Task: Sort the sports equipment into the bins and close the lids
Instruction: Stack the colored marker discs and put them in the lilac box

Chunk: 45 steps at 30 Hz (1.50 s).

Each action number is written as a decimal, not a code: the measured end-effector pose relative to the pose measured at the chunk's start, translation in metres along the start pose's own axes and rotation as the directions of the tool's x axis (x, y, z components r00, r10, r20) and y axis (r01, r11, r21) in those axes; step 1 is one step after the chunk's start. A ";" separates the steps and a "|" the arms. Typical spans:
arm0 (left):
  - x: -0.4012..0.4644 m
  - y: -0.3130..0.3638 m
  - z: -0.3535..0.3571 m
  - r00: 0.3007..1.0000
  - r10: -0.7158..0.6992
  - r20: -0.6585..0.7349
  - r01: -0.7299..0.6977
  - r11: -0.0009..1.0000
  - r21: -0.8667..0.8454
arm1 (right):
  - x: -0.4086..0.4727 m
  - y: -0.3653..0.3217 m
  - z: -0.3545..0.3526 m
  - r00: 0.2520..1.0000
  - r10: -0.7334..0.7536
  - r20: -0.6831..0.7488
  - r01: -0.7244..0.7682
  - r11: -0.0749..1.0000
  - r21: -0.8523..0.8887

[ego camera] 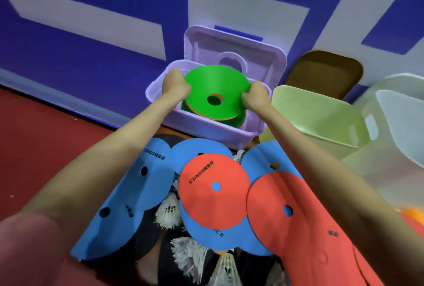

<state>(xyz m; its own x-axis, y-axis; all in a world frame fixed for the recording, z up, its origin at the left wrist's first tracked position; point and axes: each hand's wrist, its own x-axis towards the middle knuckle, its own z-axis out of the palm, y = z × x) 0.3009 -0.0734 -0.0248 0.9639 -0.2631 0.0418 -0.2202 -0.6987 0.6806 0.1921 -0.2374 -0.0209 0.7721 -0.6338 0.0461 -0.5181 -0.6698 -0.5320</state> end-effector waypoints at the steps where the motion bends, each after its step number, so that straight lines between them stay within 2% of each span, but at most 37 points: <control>1: 0.005 -0.003 0.003 1.000 -0.004 0.019 0.003 0.999 0.042 | 0.001 0.002 0.004 1.000 -0.006 0.021 0.006 1.000 -0.026; 5: 0.010 -0.012 0.009 0.996 0.015 0.087 -0.027 0.989 0.143 | 0.000 0.008 0.013 0.998 -0.008 0.069 0.016 0.993 -0.119; 10: 0.010 -0.016 0.012 0.989 0.025 0.147 -0.051 0.984 0.171 | -0.007 0.013 0.014 0.991 -0.121 0.049 0.129 0.966 -0.222; 15: -0.013 -0.013 0.004 0.986 0.164 0.042 -0.166 0.985 0.048 | -0.025 0.007 0.006 0.978 -0.207 0.030 0.209 0.963 -0.172; 20: -0.068 -0.015 -0.018 0.925 0.357 -0.130 -0.373 0.918 -0.134 | -0.074 0.006 -0.003 0.931 -0.364 0.019 0.364 0.926 -0.095; 25: -0.127 -0.034 -0.049 0.920 0.345 -0.187 -0.376 0.911 -0.172 | -0.138 0.005 -0.009 0.882 -0.471 0.029 0.471 0.882 0.004; 28: -0.159 -0.059 -0.061 0.944 0.284 -0.169 -0.310 0.939 -0.152 | -0.170 0.003 -0.002 0.860 -0.504 0.075 0.500 0.863 0.067; 34: -0.205 -0.110 -0.064 0.981 0.163 -0.105 -0.180 0.966 -0.183 | -0.206 -0.009 0.023 0.867 -0.474 0.152 0.471 0.880 0.054; 37: -0.223 -0.115 -0.055 0.983 0.176 -0.059 -0.184 0.968 -0.172 | -0.215 -0.004 0.029 0.899 -0.414 0.145 0.432 0.891 -0.136; 40: -0.238 -0.109 -0.043 0.978 0.210 -0.001 -0.207 0.964 -0.167 | -0.215 0.009 0.031 0.946 -0.275 0.169 0.314 0.906 -0.283; 42: -0.245 -0.102 -0.036 0.975 0.216 0.040 -0.209 0.967 -0.144 | -0.209 0.018 0.029 0.959 -0.189 0.213 0.246 0.927 -0.283; 45: -0.249 -0.093 -0.029 0.973 0.226 0.049 -0.222 0.972 -0.076 | -0.200 0.026 0.027 0.949 -0.159 0.273 0.225 0.946 -0.233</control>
<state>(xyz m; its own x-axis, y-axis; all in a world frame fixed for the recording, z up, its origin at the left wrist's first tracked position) 0.0854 0.0767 -0.0776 0.8806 -0.4465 0.1589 -0.4169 -0.5703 0.7077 0.0339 -0.1177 -0.0665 0.9153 -0.3894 -0.1029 -0.4019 -0.8666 -0.2958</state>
